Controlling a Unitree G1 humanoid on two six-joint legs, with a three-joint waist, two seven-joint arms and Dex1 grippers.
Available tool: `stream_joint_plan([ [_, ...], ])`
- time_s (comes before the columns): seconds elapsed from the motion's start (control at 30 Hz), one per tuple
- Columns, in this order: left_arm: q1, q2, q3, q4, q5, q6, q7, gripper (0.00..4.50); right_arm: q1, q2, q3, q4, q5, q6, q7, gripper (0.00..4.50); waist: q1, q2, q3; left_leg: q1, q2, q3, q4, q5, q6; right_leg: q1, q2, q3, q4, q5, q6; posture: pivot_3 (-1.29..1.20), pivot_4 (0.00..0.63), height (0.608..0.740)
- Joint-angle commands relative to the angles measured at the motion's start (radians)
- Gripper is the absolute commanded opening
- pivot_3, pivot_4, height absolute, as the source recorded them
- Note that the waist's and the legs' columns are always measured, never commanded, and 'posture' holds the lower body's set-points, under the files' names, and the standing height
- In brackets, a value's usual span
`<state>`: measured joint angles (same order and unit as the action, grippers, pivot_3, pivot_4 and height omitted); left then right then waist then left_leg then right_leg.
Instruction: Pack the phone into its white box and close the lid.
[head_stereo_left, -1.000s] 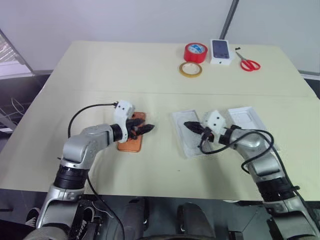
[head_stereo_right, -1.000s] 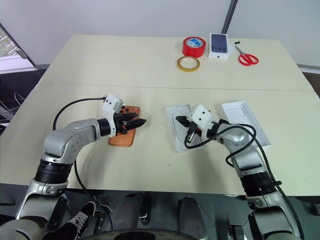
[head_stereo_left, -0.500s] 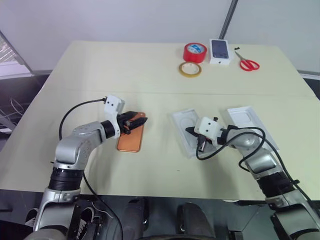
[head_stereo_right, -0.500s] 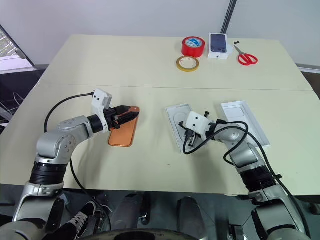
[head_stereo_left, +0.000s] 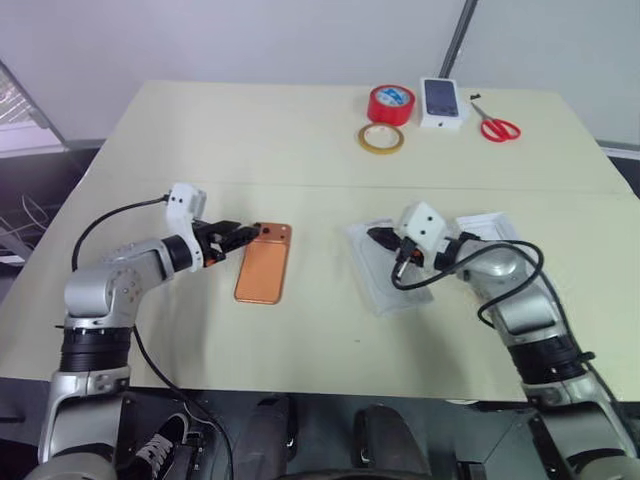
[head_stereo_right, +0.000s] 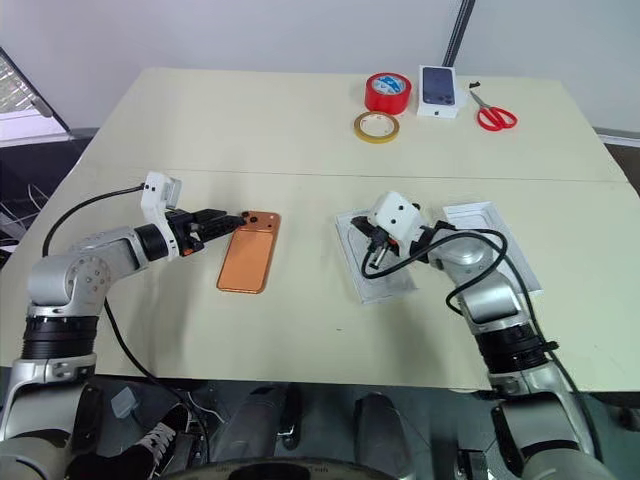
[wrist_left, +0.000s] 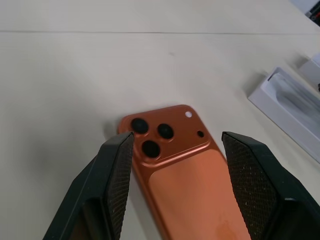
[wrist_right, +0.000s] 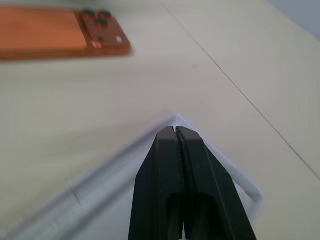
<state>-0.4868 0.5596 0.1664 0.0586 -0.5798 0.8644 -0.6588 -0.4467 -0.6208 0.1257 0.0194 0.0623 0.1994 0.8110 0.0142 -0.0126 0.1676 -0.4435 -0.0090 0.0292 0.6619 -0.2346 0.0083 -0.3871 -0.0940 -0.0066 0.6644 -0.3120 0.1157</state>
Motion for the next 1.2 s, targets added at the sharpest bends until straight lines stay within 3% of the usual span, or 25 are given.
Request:
stream_joint_plan([
  [0.03,-0.007,-0.011,0.041,-0.036,-0.037,0.007,0.001,2.97,0.021,-0.092,-0.069,0.003,0.014,-0.045,0.059,0.05,-0.001,0.0,0.0,0.0,0.0,0.0,0.0,0.0,0.0,0.0,0.0,0.0,0.0,0.0,0.0,0.0,0.15,0.728],
  [0.3,0.087,0.078,0.054,-0.033,-0.06,-0.006,-0.131,2.97,0.158,-0.244,-0.115,-0.006,0.026,-0.079,0.176,0.05,-0.015,0.0,0.0,0.0,0.003,0.0,-0.001,-0.001,0.001,0.0,0.001,0.001,0.0,0.0,0.0,0.0,0.15,0.728],
  [0.53,0.069,0.101,0.044,0.002,-0.029,-0.063,-0.147,2.97,0.233,-0.263,-0.074,-0.062,0.015,-0.061,0.225,0.05,-0.014,0.0,0.0,0.001,0.003,0.0,-0.001,-0.001,0.002,0.0,-0.001,0.001,0.0,0.0,0.0,0.0,0.15,0.728],
  [0.83,0.042,0.086,0.083,0.017,-0.045,-0.058,-0.111,2.97,0.223,-0.208,-0.098,-0.158,0.154,0.073,0.254,0.05,-0.004,0.0,0.0,0.001,0.003,0.0,-0.001,-0.001,0.002,0.0,-0.001,0.001,0.0,0.0,0.0,0.0,0.15,0.728],
  [1.07,0.059,0.1,0.095,-0.026,-0.108,0.043,-0.119,2.97,0.132,-0.195,-0.102,-0.039,0.071,-0.022,0.169,0.05,-0.004,0.0,0.0,0.001,0.003,0.0,0.0,-0.001,0.001,-0.001,-0.001,0.001,0.0,0.0,0.0,0.0,0.15,0.728],
  [1.2,0.084,0.147,0.097,-0.006,-0.145,0.107,-0.175,2.97,0.041,-0.108,-0.089,-0.079,0.119,-0.001,0.138,0.05,-0.012,0.0,0.0,0.001,0.003,0.0,-0.001,0.0,-0.001,-0.001,-0.001,0.001,0.0,0.0,0.0,0.0,0.15,0.728],
])
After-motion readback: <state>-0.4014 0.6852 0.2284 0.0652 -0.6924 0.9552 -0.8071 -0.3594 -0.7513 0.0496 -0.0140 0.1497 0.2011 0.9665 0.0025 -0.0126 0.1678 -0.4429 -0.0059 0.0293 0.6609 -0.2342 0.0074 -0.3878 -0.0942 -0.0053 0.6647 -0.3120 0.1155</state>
